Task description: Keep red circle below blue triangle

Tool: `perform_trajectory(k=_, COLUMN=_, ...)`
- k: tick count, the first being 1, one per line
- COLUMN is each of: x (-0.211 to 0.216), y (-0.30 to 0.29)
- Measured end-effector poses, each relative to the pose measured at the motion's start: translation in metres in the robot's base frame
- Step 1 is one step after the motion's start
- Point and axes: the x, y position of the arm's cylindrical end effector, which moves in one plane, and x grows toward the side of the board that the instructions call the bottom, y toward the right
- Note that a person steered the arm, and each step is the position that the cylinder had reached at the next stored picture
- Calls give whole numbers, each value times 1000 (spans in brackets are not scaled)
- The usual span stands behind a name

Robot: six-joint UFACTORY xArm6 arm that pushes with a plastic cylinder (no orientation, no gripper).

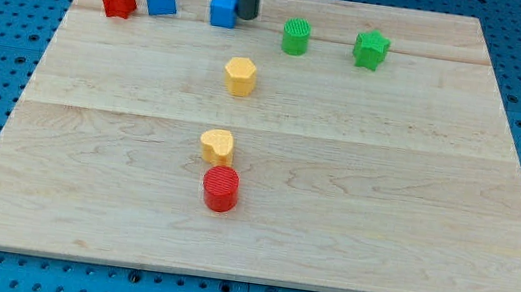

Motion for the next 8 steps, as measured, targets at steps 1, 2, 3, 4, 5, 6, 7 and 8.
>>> perform_trajectory(k=1, x=0, y=-32)
perform_trajectory(k=2, x=0, y=-81)
perform_trajectory(k=3, x=45, y=-25)
perform_trajectory(k=4, x=118, y=13)
perform_trajectory(k=5, x=139, y=46)
perform_trajectory(k=6, x=157, y=57)
perform_trajectory(k=7, x=169, y=130)
perform_trajectory(k=8, x=249, y=146)
